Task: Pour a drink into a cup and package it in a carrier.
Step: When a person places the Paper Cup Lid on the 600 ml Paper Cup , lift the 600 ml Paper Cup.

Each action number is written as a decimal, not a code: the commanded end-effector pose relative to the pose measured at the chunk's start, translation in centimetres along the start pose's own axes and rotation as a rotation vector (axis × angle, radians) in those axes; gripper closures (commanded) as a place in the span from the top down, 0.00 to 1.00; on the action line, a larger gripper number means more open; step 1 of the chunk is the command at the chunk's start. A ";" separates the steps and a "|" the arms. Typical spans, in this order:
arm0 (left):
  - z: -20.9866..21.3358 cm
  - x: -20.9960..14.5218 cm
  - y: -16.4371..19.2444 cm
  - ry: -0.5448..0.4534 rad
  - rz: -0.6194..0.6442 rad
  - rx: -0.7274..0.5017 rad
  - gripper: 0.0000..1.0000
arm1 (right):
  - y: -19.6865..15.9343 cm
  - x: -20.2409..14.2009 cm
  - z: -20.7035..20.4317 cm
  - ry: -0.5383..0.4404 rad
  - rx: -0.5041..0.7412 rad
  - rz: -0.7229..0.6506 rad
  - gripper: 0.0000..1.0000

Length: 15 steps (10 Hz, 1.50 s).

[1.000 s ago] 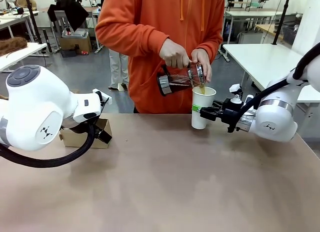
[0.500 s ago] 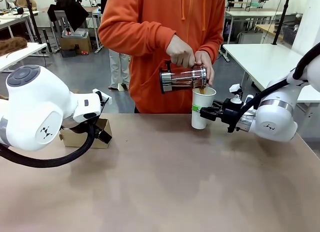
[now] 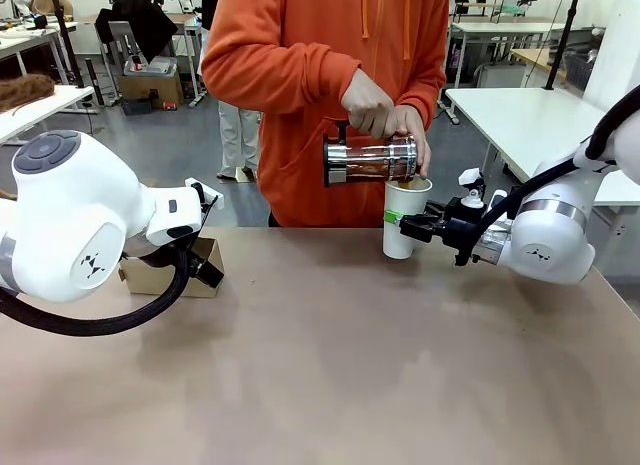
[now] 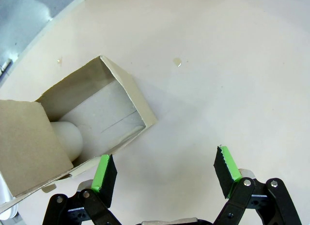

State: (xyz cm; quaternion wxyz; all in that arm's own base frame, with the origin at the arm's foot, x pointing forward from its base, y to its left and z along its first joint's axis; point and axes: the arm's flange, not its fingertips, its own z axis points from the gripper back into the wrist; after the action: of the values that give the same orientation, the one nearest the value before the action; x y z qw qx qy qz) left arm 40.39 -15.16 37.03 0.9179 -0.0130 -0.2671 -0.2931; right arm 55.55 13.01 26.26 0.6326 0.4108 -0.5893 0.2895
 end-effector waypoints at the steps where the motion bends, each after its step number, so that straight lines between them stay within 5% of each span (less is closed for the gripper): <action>1: 0.0 0.0 0.0 -0.001 0.001 -0.001 1.00 | 0.2 0.4 -0.2 -0.001 -0.012 0.012 0.81; 15: 0.0 0.0 0.0 -0.001 0.001 -0.001 1.00 | 0.2 0.4 -0.2 -0.001 -0.012 0.012 0.81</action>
State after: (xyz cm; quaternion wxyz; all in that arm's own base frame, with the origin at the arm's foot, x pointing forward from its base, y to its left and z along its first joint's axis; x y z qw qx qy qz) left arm 40.39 -15.16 37.03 0.9179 -0.0130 -0.2671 -0.2931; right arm 55.51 12.99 26.18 0.6337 0.4103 -0.5885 0.2894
